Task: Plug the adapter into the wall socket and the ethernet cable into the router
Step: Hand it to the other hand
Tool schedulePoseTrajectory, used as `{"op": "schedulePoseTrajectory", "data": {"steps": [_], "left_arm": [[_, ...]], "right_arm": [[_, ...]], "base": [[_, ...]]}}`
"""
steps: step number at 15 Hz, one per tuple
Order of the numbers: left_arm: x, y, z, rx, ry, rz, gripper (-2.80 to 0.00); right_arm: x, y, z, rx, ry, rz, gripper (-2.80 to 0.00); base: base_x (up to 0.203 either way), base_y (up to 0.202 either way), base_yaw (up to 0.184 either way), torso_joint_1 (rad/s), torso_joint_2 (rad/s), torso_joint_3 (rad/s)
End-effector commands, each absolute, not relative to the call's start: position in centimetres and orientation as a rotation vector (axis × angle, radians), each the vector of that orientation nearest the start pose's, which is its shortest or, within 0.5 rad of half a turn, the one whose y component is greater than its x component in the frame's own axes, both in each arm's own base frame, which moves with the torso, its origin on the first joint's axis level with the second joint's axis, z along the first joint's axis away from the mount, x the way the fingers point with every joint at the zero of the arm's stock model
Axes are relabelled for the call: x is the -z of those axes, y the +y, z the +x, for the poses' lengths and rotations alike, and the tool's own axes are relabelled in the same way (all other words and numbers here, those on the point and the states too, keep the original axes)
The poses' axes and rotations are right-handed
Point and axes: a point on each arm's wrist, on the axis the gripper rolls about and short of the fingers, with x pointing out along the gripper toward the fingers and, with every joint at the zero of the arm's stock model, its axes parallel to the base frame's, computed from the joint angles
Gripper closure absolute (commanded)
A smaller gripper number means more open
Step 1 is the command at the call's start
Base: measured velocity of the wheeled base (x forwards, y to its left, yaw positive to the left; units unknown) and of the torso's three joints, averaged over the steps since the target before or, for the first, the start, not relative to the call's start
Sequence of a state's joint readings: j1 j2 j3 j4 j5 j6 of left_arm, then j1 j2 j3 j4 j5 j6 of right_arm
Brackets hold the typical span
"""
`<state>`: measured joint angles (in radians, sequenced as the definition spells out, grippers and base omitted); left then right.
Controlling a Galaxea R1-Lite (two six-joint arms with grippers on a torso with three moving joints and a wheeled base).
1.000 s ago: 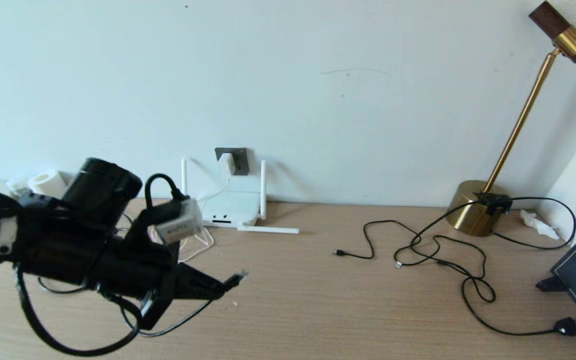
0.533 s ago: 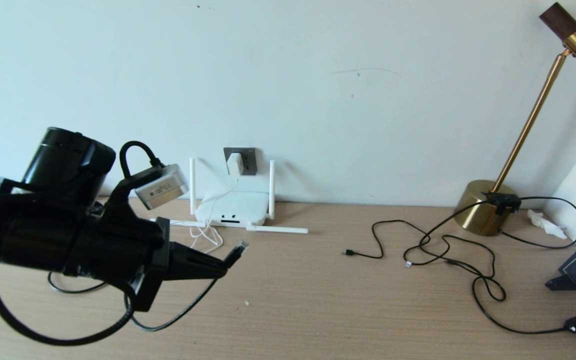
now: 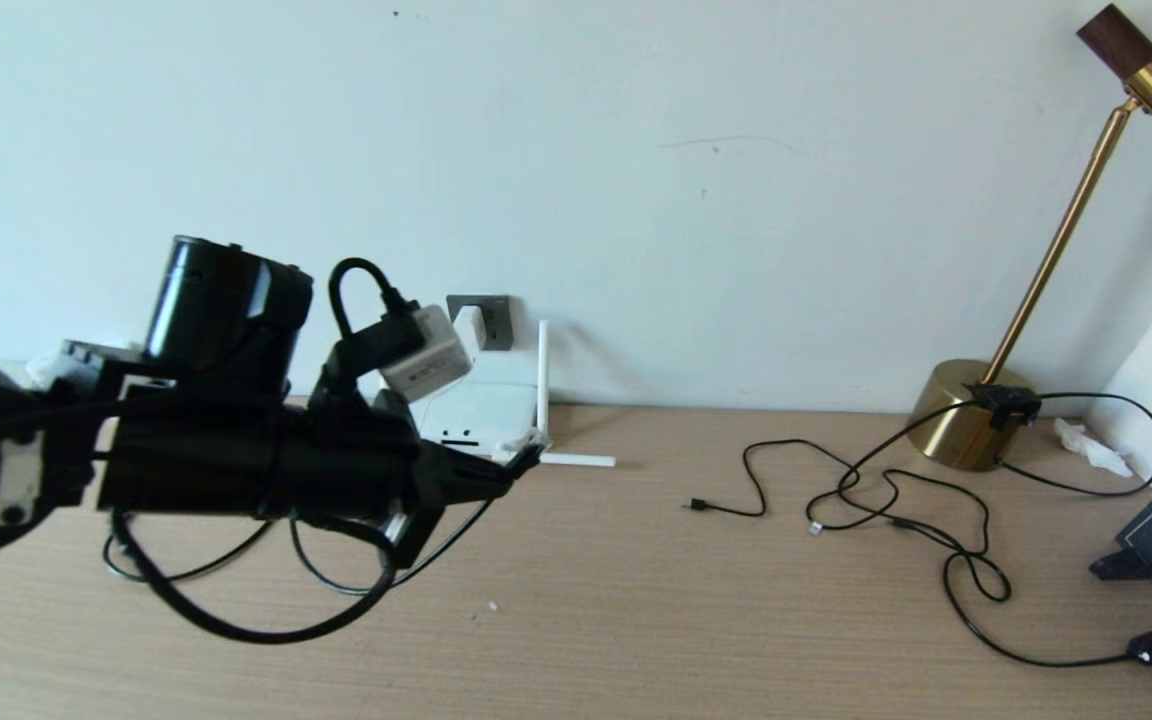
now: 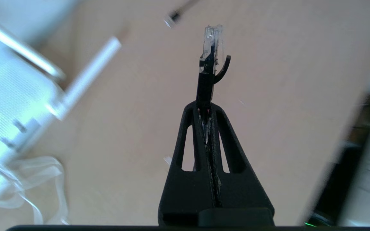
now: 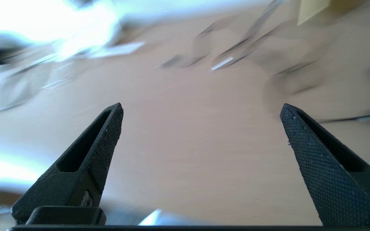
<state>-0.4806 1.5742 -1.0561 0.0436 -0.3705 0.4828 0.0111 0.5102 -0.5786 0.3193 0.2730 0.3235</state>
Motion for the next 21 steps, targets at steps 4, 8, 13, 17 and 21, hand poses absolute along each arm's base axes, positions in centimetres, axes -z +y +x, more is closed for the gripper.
{"op": "schedulePoseTrajectory", "data": {"steps": [4,8,13,17,21], "left_arm": [[-20.9,-19.9,23.9,1.001,0.274,0.666,0.00],[-21.4,-25.3,23.7,1.032,0.200,0.713,0.00],[-22.4,-31.4,21.4,1.099,0.114,0.751,0.00],[-23.1,-31.9,19.7,1.142,0.107,0.769,0.00],[-23.7,-31.7,19.2,1.157,0.086,0.773,0.00]], "right_arm": [[-25.5,2.6,15.3,-0.575,0.777,0.689,-2.80],[-26.4,5.8,16.6,-0.798,0.930,0.747,-2.80],[-25.5,6.8,18.1,-0.838,0.904,0.732,-2.80],[-24.4,7.0,19.1,-0.821,0.929,0.729,-2.80],[-23.2,7.1,19.3,-0.847,0.861,0.715,-2.80]], "base": [[0.000,0.000,0.000,0.000,0.00,0.000],[0.000,0.000,0.000,0.000,0.00,0.000],[0.000,0.000,0.000,0.000,0.00,0.000],[0.000,0.000,0.000,0.000,0.00,0.000],[0.000,0.000,0.000,0.000,0.00,0.000]]}}
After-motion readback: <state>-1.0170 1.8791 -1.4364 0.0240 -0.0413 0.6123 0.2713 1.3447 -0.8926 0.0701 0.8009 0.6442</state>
